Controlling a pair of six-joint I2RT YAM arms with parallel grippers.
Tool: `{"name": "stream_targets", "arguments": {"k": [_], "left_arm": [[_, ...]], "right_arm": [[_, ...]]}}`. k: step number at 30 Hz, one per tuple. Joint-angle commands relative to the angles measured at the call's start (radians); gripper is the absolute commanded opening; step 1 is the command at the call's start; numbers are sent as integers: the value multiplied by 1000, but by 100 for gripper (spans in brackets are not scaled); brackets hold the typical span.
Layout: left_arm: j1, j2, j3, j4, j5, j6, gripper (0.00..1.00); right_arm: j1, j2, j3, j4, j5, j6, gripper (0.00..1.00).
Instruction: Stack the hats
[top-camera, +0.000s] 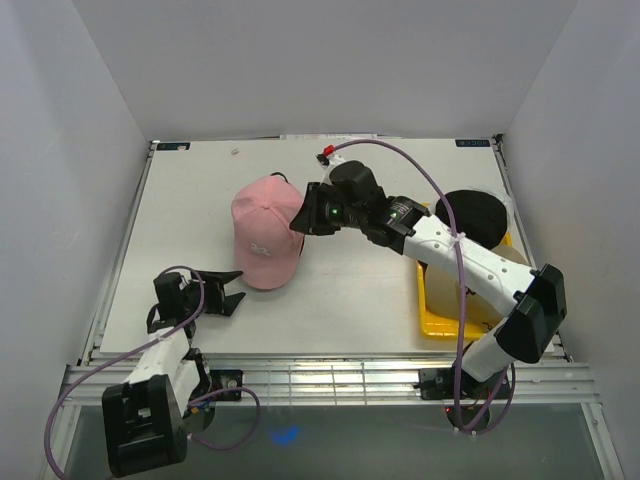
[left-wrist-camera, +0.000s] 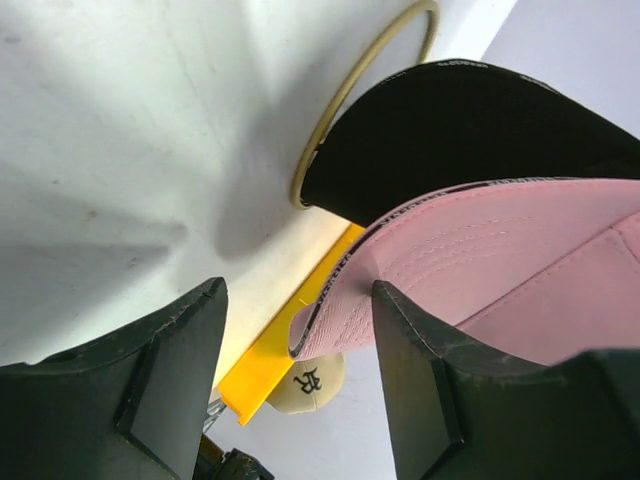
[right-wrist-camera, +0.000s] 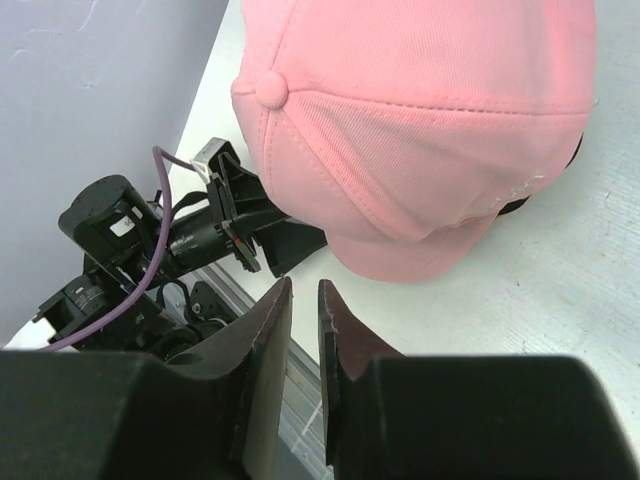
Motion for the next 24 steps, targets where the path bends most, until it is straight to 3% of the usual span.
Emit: {"name": "stream_targets", "arguments": {"k": [1,10,18,24], "left_arm": [[2,-17,54,-116,-29,52,70],[2,-48,155,-267,-74,139,69],[1,-14,172,-273,-84,181,66],[1,17,195,-268,-100,219,66]], "right_arm": [[-8,24,65,-33,17,-43,23],[-16,44,125,-78,17,-98,26],[-16,128,296,-158,15,-175,33],[-16,217,402,-195,113,-264,41]]}}
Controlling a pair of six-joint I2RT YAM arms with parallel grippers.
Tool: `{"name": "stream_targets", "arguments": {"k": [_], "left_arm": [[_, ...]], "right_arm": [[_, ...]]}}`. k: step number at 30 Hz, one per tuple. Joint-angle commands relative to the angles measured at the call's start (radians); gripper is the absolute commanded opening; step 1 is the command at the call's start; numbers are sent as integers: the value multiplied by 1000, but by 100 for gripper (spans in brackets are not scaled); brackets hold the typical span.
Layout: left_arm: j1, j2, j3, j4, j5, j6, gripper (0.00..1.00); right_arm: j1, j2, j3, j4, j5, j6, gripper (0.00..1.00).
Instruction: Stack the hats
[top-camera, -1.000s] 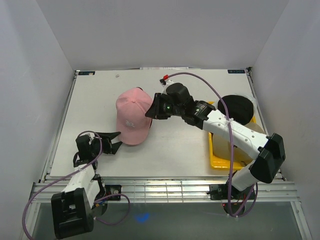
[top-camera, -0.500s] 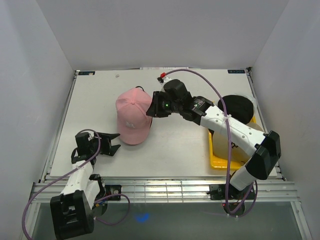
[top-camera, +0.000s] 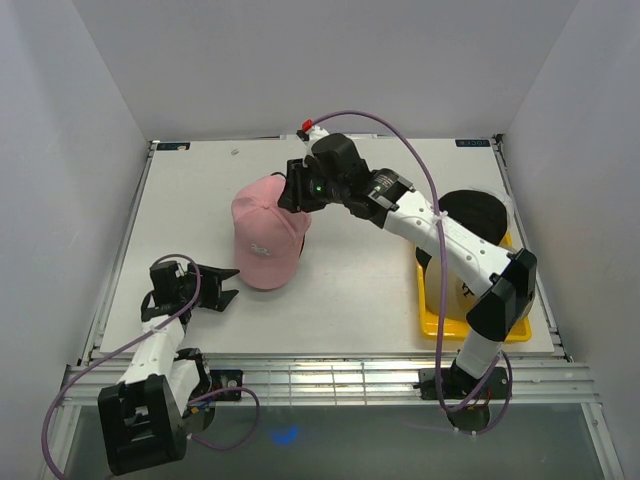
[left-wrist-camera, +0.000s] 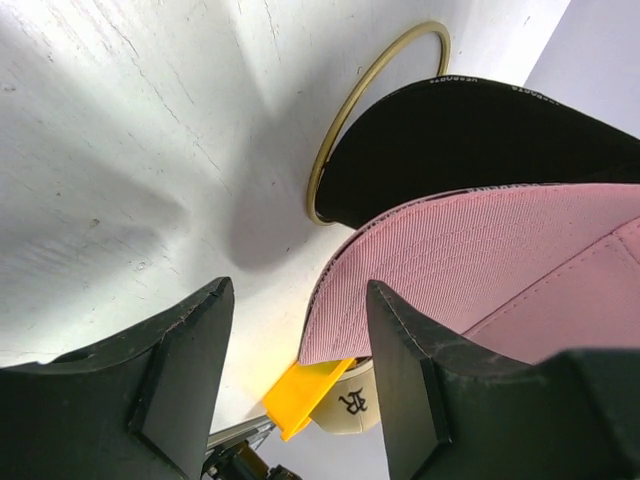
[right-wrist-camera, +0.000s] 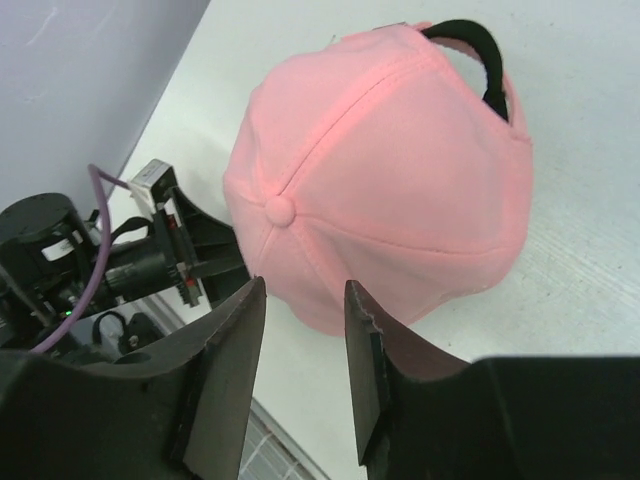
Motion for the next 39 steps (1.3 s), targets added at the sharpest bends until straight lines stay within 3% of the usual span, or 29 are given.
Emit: {"name": "stream_targets", "arguments": {"k": [1,5,14,28,36,39], "left_arm": [[1,28,48,0,-10,41,66],[1,50,60,16,-7,52,66],[-21,106,62,51,-20,55,66],[-141,320,152,111,-103,38,65],[-141,318,218,63,-123,55,64],[-141,283,266,-24,-146,82,65]], "right_arm": [[-4,51,80,-30,86,-91,44],[-4,124,138,-30,96,-122,50],[-13,236,224,-38,76,-148,51],[-36,282,235,-22,34,-162,52],[-58,276,207,-18,-1,-165,51],[-62,264,201,-16,-1,-166,51]]}}
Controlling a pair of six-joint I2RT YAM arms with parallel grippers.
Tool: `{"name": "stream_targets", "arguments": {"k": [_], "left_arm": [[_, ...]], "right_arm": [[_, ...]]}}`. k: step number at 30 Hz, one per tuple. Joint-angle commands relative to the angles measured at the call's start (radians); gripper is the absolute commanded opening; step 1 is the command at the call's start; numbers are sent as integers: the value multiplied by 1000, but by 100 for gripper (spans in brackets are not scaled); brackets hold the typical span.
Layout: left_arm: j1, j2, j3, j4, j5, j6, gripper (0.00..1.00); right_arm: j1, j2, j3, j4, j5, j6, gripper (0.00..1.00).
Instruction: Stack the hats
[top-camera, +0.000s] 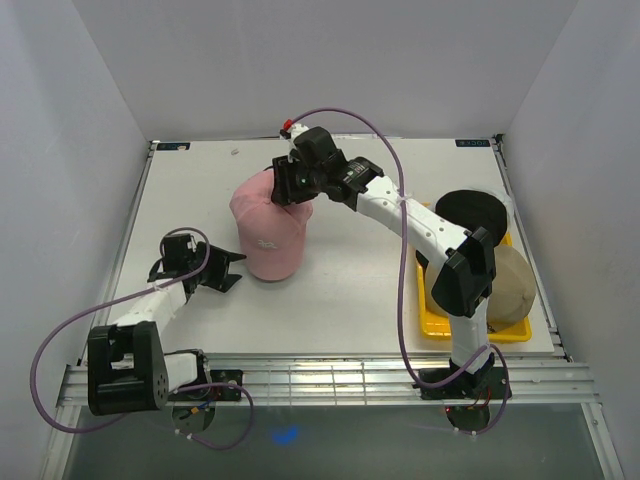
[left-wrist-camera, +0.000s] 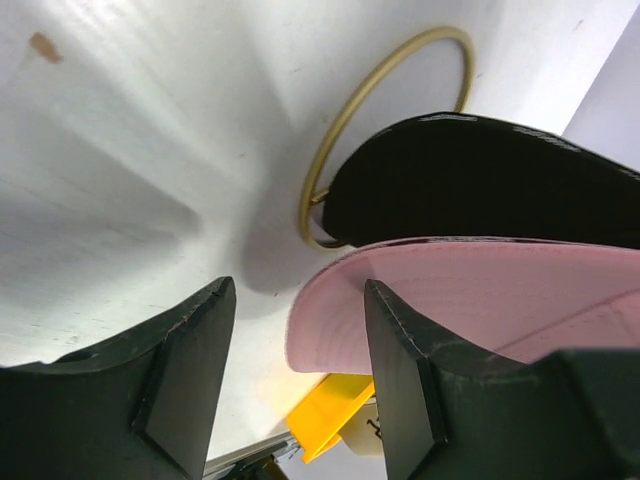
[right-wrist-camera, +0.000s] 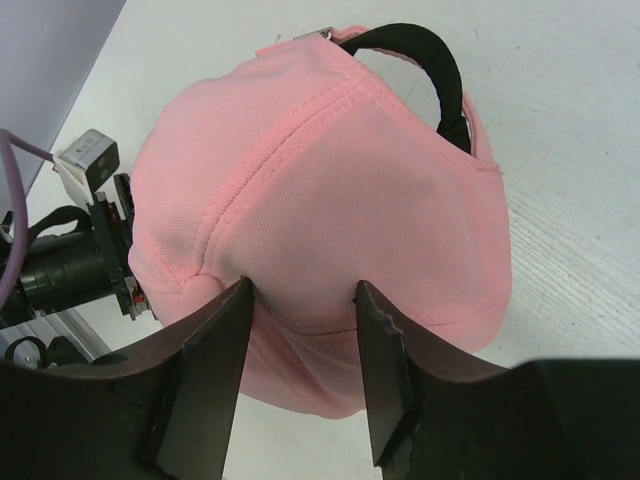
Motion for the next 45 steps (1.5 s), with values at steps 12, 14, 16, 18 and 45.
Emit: {"name": "stream_targets", "arguments": {"k": [12,14,16,18,45], "left_arm": [[-2,-231,224,-344,-149,91,72],[-2,-254,244,-367,-162,91,72],[-2,-279,264,-395,-174,93,72],[-2,-292,304,-424,-180,100,74],[-728,68,1017,-484,-492,335,74]], "right_arm": [[-25,-72,5,10,-12,-9,55],[-25,-84,8,8,-16,-3,58],[-25,-104,11,8,-21,2,60],[-27,-121,13,2,-20,5,62],[-373,-1003,-811,-455,480,324,75]]}}
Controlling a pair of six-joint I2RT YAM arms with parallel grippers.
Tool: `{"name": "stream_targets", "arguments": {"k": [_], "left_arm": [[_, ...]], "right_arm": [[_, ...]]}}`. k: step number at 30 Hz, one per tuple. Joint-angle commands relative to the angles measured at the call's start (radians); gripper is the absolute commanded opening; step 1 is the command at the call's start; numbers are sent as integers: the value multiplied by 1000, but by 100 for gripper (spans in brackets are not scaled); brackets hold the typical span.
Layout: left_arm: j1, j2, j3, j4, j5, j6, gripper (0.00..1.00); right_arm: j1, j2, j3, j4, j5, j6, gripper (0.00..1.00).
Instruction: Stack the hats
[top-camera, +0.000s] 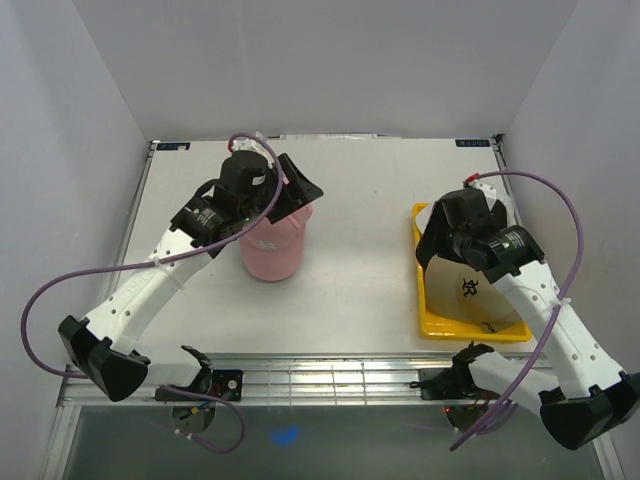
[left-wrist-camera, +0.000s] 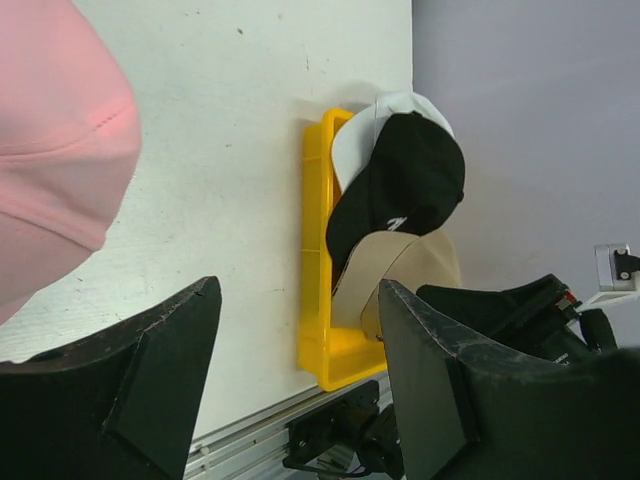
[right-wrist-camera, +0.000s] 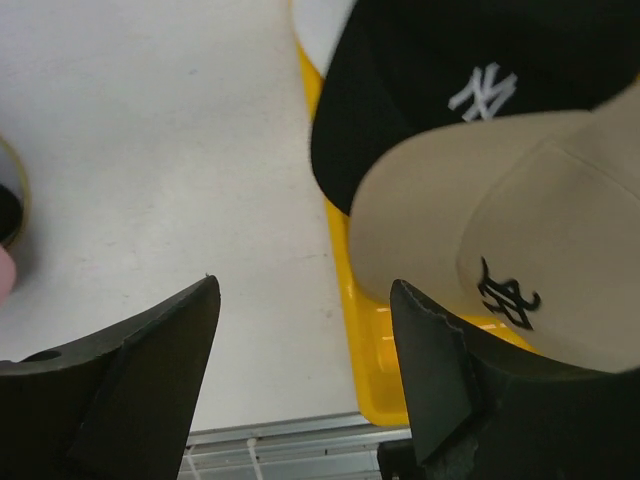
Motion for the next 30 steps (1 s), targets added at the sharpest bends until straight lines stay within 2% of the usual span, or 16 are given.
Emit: {"name": "stream_targets", "arguments": {"k": [1,6,10,16,25,30], "left_arm": [[-51,16,79,-20,-57,65,74],[-64,4,67,-15,26,90,74],[-72,-56,-39,32,84,91,74],[-72,-114,-104,60,124,102,75],[-72,-97,-105,67,186,137,75],[-71,-88,-107,74,204,148,75]], "right_arm": [[-46,-101,-41,-83,82,119,76],[-86,-114,-49,-241,146,234,80],[-112,-94,-46,-385,231,355,80],[-247,-153,-76,-379,208,332,81],[-474,-64,-101,-367,226,251,88],[-603,-68,-174,-202,102,142,89]]}}
